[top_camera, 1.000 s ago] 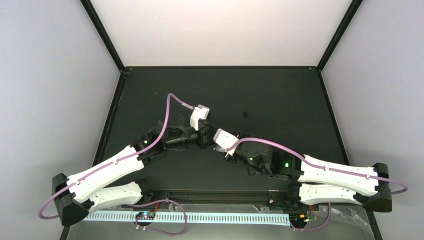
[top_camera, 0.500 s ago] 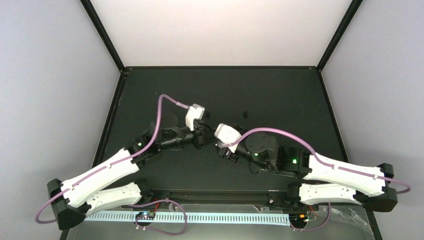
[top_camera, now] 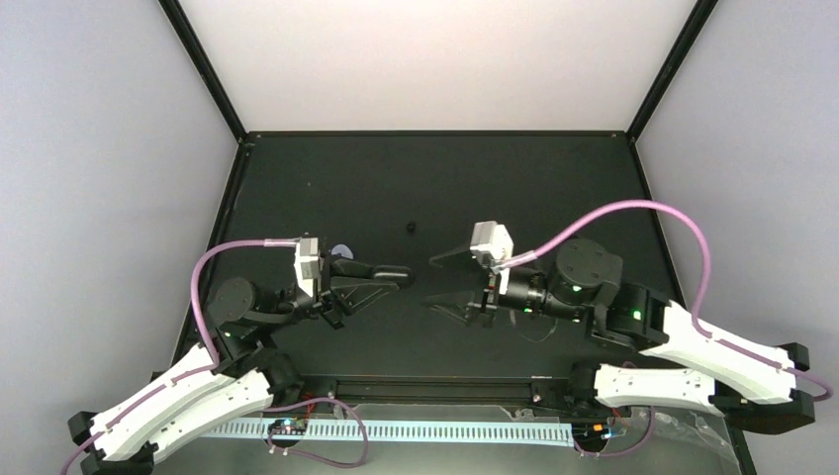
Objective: Insert the wireless bluetooth earbuds into the charging case
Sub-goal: Pick up the charging case at the center of the board.
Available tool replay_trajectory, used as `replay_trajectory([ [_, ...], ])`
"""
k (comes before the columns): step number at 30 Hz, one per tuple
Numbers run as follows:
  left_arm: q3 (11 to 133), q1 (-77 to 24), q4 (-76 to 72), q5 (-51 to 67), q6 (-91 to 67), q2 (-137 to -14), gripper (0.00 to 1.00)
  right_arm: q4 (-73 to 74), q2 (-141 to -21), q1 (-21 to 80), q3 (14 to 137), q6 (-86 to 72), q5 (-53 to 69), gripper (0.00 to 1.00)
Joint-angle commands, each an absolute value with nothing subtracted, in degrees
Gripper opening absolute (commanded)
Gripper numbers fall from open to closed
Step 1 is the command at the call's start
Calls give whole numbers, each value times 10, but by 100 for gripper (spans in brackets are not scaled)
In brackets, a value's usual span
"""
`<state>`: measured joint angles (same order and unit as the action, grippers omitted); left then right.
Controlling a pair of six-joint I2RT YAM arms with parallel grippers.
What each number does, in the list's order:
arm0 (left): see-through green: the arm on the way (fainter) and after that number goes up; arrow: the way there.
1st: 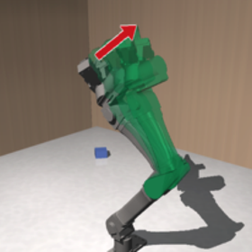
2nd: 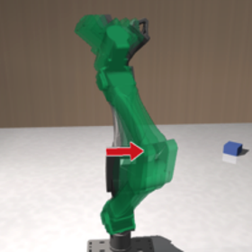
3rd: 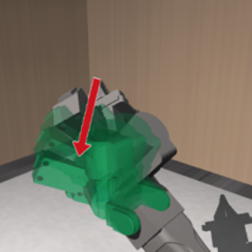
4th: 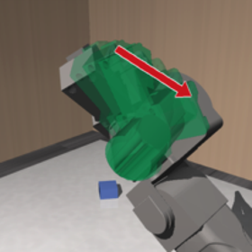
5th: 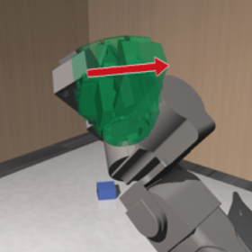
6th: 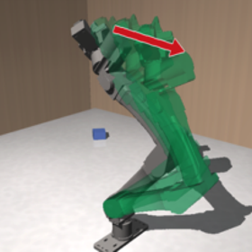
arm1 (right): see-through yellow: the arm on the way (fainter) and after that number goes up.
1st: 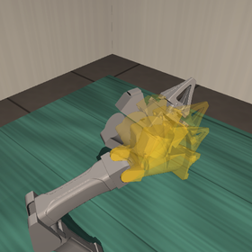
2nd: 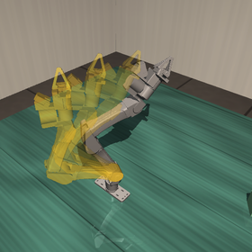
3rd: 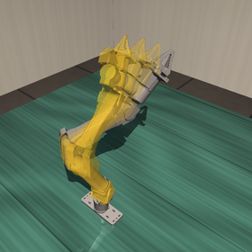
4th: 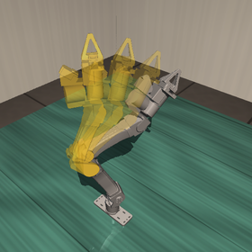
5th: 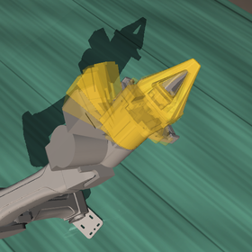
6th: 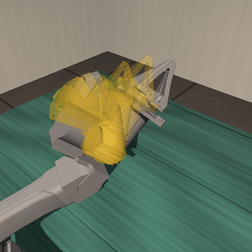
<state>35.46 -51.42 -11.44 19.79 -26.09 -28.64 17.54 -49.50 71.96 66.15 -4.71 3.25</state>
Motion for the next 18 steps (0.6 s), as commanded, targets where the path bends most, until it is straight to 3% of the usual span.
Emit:
replay_trajectory([
  [1,355,-512,-210,270,-253,-288,2,133,-530,718,673,-105,138,62],
  [8,376,-512,-213,335,-257,-312,1,111,-560,718,684,-124,163,54],
  [14,375,-512,-214,344,-258,-306,2,106,-560,718,683,-127,168,38],
  [18,375,-513,-220,346,-264,-302,2,117,-562,717,684,-121,175,36],
])
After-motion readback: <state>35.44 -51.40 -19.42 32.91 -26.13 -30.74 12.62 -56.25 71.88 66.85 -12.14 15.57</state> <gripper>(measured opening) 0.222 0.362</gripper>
